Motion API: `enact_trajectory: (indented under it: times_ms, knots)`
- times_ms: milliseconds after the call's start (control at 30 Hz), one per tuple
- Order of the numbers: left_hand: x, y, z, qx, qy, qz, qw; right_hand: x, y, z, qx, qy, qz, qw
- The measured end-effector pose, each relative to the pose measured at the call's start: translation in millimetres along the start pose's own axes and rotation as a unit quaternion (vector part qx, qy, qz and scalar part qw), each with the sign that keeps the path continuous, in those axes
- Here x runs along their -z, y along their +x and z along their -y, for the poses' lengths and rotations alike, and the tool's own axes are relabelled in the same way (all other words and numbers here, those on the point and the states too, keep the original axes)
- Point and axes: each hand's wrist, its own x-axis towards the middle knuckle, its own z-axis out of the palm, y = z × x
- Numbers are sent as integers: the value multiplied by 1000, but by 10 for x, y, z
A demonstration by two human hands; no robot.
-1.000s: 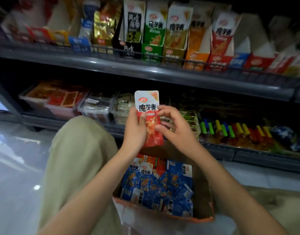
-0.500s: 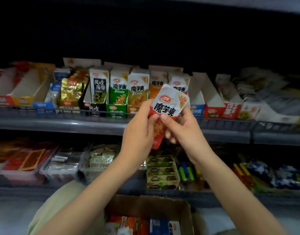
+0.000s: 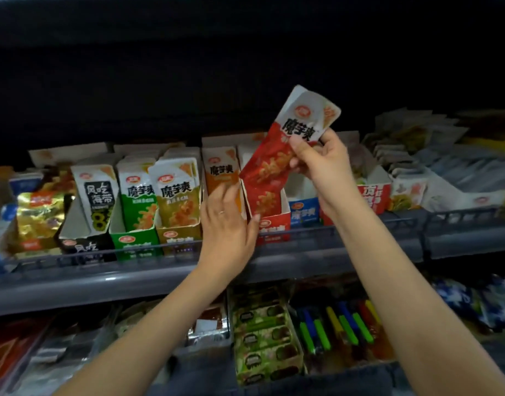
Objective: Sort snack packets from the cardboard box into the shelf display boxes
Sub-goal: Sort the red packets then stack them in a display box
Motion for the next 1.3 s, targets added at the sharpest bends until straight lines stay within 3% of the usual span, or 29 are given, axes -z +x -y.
enact_trajectory:
  times_ms: [100,200,300,467,567,733,833,1067,1300]
  knots:
    - [-197,-46,139,-92,77,-24,992,84,181,-216,-25,41,-6,999]
    - [-255,-68,151,-154,118,-49,980,115,294,-346,-39,26,40,998]
    - [-273,-83,157,-147,115,-65,980,108,336,-458,-43,-34,106,993]
    - [-314,-103,168,-136,126,-67,980,124,412,-514,3,-86,93,992]
    - [-305,-124,175,-137,125,-57,981,67,394,-534,1,-117,135,984]
    - [-294,-138,175,-143,125,-54,980,-40,404,-714,-2,-259,151,954]
    - [-303,-121,171,-142,127,-56,980,-43,386,-706,43,-348,164,922]
    - [-316,-120,168,-148,123,-71,979,-34,390,-585,105,-450,201,864]
    - [-321,-120,171,-140,113,-67,981,-142,406,-674,117,-482,161,853]
